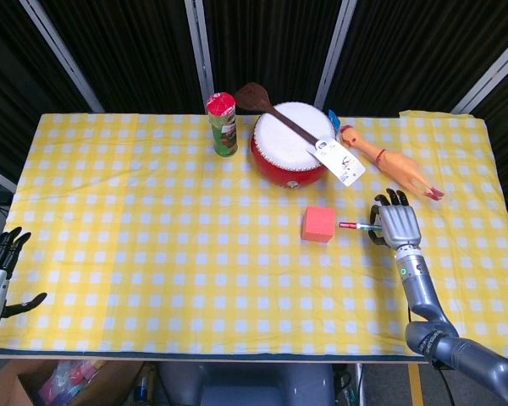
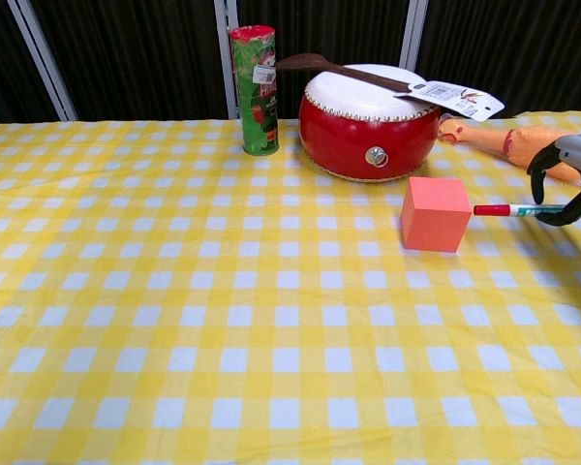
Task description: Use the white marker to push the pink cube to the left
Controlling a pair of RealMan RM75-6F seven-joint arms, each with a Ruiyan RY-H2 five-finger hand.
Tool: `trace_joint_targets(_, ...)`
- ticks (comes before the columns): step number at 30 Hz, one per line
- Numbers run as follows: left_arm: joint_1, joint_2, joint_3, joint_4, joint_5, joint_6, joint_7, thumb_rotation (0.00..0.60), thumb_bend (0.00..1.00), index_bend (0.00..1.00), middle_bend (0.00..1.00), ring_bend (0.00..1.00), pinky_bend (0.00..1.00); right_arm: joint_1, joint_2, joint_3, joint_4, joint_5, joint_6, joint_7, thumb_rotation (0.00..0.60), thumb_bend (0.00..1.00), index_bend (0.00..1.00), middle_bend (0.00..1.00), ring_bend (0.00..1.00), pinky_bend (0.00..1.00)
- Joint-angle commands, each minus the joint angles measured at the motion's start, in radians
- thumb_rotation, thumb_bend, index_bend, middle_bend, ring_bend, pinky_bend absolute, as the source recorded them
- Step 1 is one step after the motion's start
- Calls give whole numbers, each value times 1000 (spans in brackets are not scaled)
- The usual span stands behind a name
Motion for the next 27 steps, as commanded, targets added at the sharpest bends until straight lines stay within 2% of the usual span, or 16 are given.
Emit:
trace_joint_targets(1, -1, -1, 0, 0, 1, -1, 3, 600, 23, 0, 0, 0, 0, -2, 4, 0, 6, -5, -8, 19, 600, 526, 695, 241, 86, 78)
trace_joint_targets(10, -2, -2, 0, -2, -3, -6, 8, 600, 23, 0, 0, 0, 0, 13, 8, 20, -62, -18, -14, 69, 600, 526, 695, 241, 86, 87)
trace_joint_targets(27, -3, 9, 9, -6, 0, -16, -13, 600, 24, 0, 0, 0, 0, 29, -46, 22, -76, 8, 38, -21, 600, 526, 695, 241, 92, 92)
